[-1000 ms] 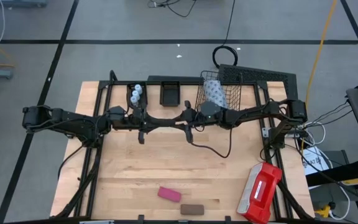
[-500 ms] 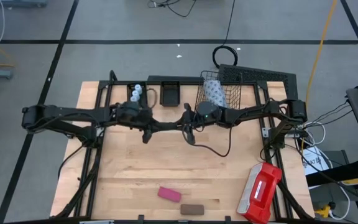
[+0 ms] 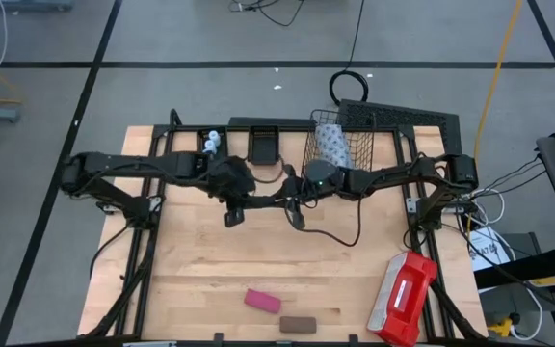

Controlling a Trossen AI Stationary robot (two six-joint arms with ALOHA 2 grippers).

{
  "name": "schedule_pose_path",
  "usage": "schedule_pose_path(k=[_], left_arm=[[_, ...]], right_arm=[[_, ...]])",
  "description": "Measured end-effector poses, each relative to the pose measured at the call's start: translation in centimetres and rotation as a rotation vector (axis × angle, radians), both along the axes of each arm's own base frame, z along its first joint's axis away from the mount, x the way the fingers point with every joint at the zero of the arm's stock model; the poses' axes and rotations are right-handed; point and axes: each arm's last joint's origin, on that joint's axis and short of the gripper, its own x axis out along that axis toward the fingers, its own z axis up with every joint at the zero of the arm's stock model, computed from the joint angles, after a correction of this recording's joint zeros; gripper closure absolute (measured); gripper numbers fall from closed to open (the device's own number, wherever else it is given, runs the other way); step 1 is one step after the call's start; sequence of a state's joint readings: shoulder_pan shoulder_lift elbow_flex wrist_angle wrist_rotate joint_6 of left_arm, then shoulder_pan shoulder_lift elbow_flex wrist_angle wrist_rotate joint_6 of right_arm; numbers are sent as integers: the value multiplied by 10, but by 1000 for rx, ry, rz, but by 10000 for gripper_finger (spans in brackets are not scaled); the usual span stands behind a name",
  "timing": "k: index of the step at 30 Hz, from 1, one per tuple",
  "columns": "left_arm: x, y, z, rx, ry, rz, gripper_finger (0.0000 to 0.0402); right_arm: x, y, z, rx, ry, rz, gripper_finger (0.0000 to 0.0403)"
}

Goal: Pick & place medical supplies in basket/bin
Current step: Put the black rolled bandage into the right black basket

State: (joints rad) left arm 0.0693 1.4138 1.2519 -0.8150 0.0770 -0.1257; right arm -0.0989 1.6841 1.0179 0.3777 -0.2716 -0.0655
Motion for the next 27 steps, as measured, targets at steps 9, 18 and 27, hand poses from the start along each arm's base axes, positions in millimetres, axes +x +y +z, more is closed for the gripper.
schedule_pose_path(k=[9, 18, 27], left_arm=[[21, 1, 17, 37, -2, -69, 145], [37, 1, -6, -33, 73, -88, 116], [57, 1, -39, -43, 167, -129, 140]], right_arm=[[-3, 2, -8, -14, 76, 12, 370], [-1, 6, -7, -26, 47, 28, 370], [-1, 6, -7, -27, 50, 24, 370]])
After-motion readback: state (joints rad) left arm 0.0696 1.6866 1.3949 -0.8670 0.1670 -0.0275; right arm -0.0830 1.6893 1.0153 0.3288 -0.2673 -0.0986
